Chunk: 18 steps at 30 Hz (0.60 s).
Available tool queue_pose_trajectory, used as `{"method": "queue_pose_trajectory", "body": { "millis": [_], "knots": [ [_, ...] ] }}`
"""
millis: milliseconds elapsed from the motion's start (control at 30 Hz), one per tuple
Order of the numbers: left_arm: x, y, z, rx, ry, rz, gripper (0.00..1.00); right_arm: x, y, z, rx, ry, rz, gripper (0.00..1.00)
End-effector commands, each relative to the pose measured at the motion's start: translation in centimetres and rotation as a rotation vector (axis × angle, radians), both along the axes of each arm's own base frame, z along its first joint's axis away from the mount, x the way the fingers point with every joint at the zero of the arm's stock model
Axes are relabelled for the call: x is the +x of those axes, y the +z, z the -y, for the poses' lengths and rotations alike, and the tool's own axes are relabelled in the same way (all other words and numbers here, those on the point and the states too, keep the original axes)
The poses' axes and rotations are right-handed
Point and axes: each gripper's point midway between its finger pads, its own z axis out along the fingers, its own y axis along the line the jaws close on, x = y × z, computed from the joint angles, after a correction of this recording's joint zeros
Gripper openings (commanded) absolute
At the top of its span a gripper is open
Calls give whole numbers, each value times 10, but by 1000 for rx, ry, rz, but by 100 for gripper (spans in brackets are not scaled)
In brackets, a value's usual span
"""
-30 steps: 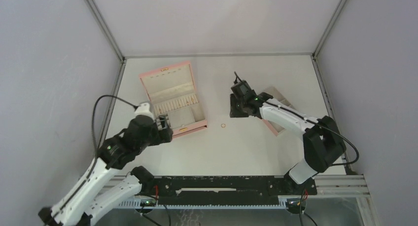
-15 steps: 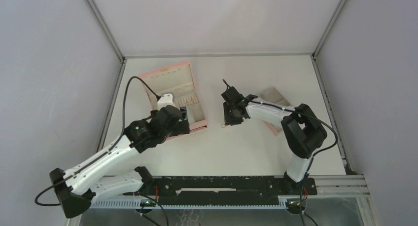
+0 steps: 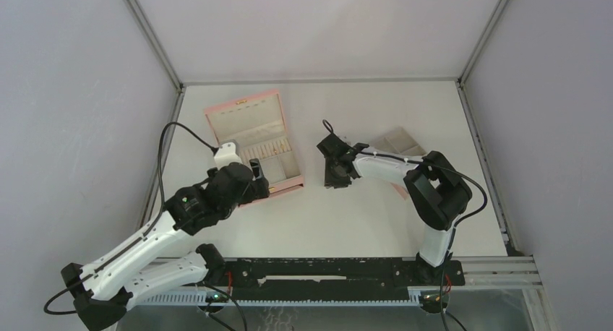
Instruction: Organize the mixed jewelry
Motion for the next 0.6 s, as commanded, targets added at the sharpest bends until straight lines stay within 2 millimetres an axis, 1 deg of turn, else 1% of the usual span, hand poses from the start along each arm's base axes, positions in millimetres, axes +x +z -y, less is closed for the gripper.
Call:
{"method": "queue_pose_trajectory", "body": {
  "millis": [0,100,267,367,567],
  "knots": [
    [4,3,-2,-9,32,22,91,25,20,-8,41,-85,84,36],
    [5,3,-2,-1,30,21,91,31,19,-4,42,-112,91,35],
    [6,4,0,10,20,21,91,35,11,-8,15,-113,64,33],
    [6,4,-1,9,22,22,91,30,5,-10,-8,-99,48,33],
    [4,1,-2,4,24,17,91,20,6,-9,-58,-65,60,31]
  ]
}}
